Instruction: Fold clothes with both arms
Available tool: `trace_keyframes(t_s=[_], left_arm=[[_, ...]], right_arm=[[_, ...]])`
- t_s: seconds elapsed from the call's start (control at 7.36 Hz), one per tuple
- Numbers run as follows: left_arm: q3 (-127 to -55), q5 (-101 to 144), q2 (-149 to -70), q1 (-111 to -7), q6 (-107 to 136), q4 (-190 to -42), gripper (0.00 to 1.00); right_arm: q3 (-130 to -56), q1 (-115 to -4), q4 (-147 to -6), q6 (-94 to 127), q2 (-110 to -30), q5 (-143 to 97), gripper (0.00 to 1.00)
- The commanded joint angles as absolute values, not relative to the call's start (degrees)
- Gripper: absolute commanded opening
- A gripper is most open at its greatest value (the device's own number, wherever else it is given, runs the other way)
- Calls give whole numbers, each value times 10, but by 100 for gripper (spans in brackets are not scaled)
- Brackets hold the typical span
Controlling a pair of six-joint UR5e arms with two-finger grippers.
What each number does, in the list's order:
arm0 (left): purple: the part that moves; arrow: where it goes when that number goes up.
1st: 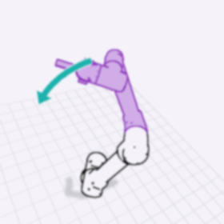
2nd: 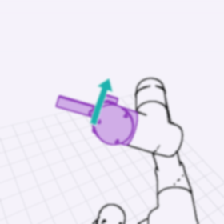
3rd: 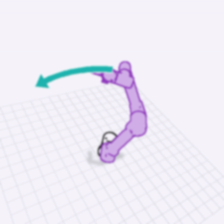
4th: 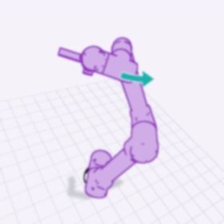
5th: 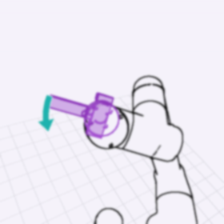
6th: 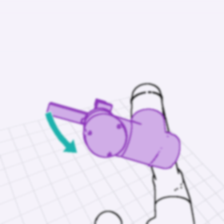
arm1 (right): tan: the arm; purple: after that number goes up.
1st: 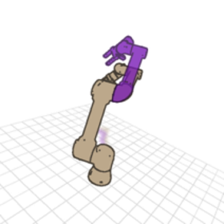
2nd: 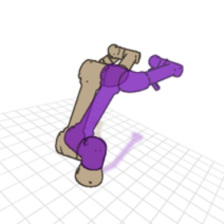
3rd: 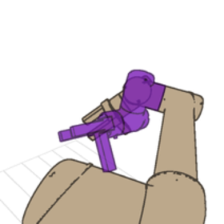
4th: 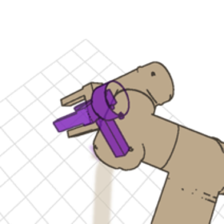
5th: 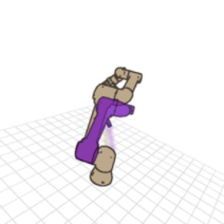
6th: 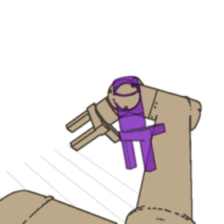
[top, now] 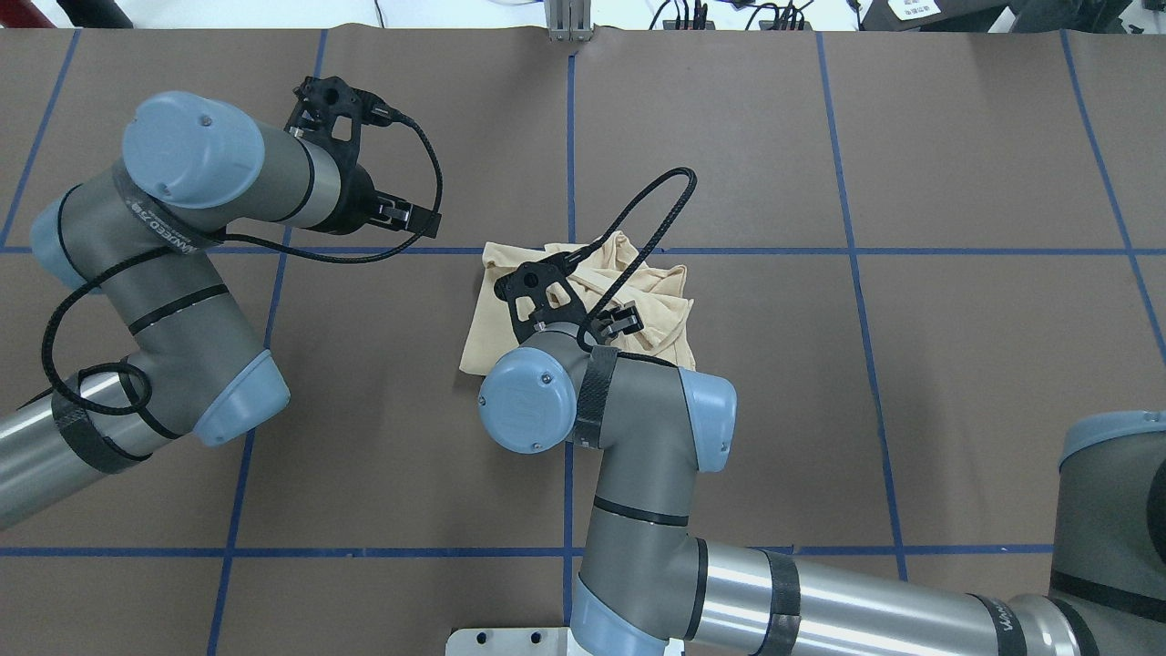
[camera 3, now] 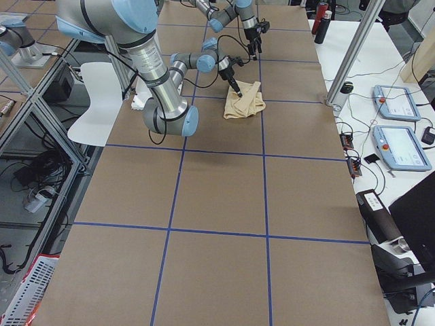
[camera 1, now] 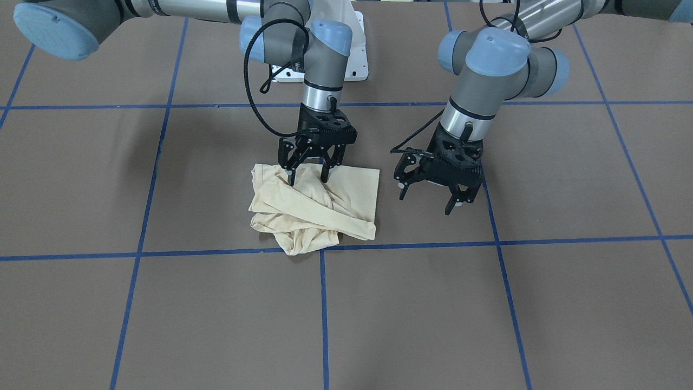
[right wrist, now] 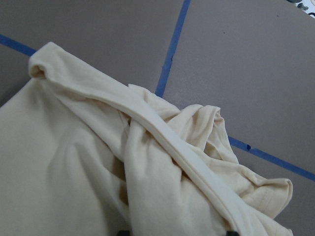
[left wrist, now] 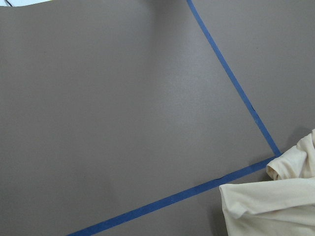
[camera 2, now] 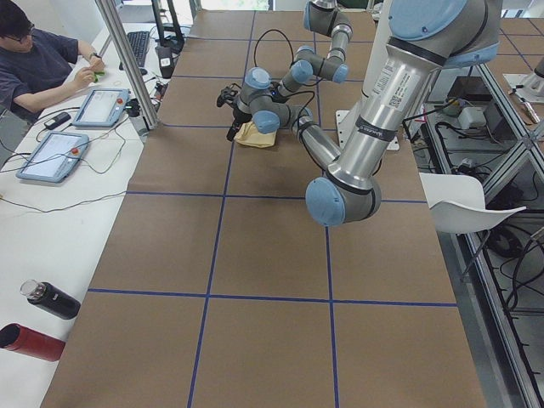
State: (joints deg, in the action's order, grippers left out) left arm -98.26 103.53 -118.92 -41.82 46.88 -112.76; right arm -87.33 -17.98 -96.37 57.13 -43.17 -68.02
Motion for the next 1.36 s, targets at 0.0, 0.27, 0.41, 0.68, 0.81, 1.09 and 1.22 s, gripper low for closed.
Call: trace_keyframes(t_s=[0.0, 0.27, 0.41, 0.68, 0.81, 1.09, 1.22], left_arm=[[-983, 1035, -1189, -417, 475, -1128, 100], [-983, 1034, -1189, -417, 477, -1128, 100], [-983, 1034, -1189, -417, 478, -1128, 100], [-983, 1034, -1189, -417, 479, -1128, 100], [-983, 1034, -1189, -417, 479, -1128, 100], [-983, 1034, -1189, -417, 479, -1128, 100], [-983, 1034, -1189, -417, 479, -1128, 100]], right_arm=[[-874, -190, -975, 534, -432, -678, 0], [-873, -225, -971, 483, -432, -678, 0], [-870, -252, -967, 455, -432, -679, 0], [-837, -276, -926, 443, -432, -679, 13], [-769, -278, -812, 445, -431, -678, 98], [-737, -296, -734, 450, -425, -692, 100], [-742, -309, -733, 450, -423, -736, 100]])
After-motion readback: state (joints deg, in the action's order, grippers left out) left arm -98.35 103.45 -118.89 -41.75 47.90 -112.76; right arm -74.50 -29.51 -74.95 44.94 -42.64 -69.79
